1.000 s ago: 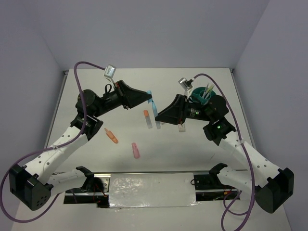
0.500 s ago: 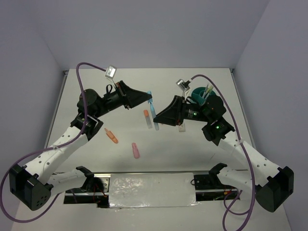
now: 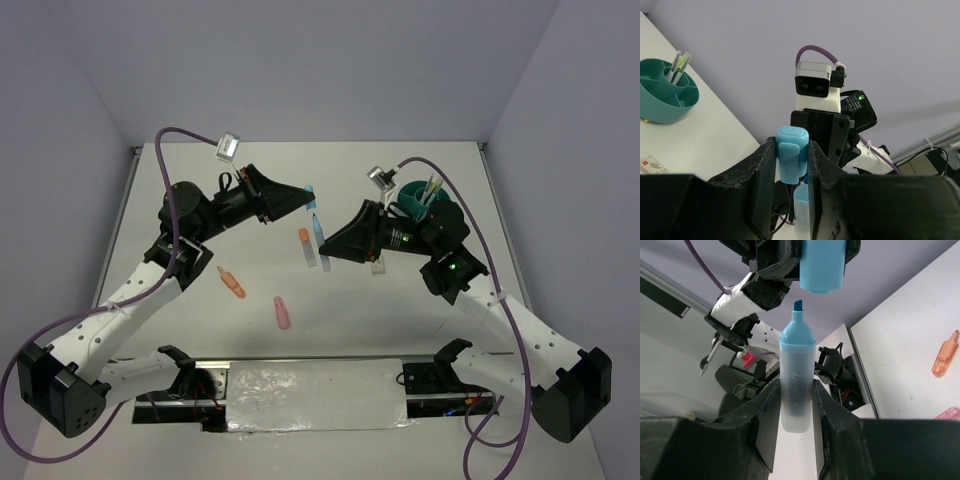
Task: Sort the stationery into containers
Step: Close the pen cap on the pen.
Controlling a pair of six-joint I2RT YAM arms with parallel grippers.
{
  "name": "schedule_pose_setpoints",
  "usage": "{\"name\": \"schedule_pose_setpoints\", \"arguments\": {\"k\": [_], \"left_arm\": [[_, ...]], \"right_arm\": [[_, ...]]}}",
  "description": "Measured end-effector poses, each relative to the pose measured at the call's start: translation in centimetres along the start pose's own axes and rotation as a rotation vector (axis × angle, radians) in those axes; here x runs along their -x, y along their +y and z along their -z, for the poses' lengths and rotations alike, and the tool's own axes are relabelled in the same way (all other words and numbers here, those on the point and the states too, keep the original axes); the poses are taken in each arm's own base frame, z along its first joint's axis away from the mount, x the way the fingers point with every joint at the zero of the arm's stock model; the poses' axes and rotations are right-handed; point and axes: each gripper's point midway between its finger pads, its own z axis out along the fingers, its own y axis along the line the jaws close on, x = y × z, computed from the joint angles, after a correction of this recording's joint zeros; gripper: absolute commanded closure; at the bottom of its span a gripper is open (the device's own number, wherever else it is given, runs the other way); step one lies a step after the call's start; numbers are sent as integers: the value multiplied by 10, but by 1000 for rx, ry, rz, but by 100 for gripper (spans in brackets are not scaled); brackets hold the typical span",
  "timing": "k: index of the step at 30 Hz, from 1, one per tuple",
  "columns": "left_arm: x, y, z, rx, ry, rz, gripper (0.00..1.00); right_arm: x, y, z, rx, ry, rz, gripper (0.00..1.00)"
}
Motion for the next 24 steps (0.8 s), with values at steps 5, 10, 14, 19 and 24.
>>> {"name": "schedule_pose_setpoints", "arguments": {"k": [5,10,14,19,24], "left_arm": [[0,-1,0,-4,0,-1,100],[1,-4,0,-17,1,-4,100],[0,-5,1,-22,6,-5,100],[-5,-5,7,-21,9,-5,100],[-1,-13,13,-26,-14,-25,100]], "right_arm": [[0,-2,-1,-2,1,-2,100],[-1,-10,-4,-15,6,-8,100],[-2,-17,-7,-25,14,-22,100],[3,-17,-10,-24,17,-10,100],[7,-13,-12,-19,17,5,100]]}}
